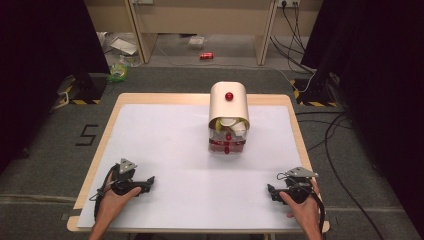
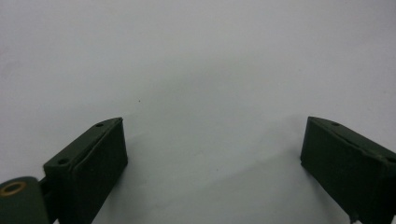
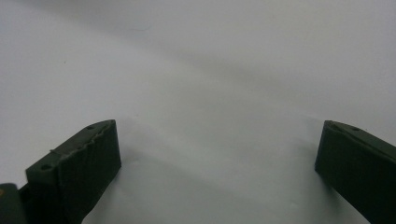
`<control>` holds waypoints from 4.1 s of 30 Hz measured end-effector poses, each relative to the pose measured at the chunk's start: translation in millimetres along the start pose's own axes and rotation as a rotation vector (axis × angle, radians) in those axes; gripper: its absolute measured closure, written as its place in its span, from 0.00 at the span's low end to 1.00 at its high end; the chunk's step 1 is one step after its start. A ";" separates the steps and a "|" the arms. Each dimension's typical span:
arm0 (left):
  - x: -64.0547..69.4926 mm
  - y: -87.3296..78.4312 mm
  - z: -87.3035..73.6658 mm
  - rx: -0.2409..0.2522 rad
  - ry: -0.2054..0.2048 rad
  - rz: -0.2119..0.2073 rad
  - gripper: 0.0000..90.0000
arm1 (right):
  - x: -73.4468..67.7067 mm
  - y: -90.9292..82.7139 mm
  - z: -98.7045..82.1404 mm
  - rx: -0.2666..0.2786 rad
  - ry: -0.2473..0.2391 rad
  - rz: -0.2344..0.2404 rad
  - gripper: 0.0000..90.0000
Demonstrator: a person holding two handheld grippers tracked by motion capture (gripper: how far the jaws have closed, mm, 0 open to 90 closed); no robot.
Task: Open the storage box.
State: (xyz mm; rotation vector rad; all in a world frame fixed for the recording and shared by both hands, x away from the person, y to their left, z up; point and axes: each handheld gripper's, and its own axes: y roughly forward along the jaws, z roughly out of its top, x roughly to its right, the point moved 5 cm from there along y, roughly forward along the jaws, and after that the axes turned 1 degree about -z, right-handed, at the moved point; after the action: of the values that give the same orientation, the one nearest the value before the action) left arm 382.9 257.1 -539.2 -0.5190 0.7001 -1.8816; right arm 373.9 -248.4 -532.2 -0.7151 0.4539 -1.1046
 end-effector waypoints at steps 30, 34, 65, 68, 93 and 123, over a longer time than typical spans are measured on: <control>0.0 0.0 0.0 -0.002 0.001 0.001 0.07 | -38.1 -10.6 50.6 0.140 -0.030 0.119 0.19; 0.0 0.0 0.0 -0.002 0.001 0.001 0.07 | -43.3 -11.0 58.7 0.145 -0.042 0.120 0.20; 0.0 0.0 0.0 -0.002 0.002 0.002 0.07 | -74.2 -37.8 119.2 0.206 -0.115 0.215 0.42; 0.0 0.0 0.0 -0.003 0.002 0.002 0.07 | -76.5 -40.6 126.2 0.219 -0.112 0.219 0.43; 0.0 0.0 0.0 -0.002 0.002 0.002 0.07 | -92.9 -51.6 160.4 0.286 -0.153 0.258 0.46; 0.0 0.0 0.0 -0.002 0.002 0.002 0.07 | -101.1 -27.2 193.8 0.333 -0.188 0.267 0.45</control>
State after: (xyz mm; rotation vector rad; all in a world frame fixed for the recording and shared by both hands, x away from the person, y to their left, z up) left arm 382.9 257.1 -539.2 -0.5182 0.7038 -1.8800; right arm 443.6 -106.0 -379.3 -0.4440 0.1897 -0.8257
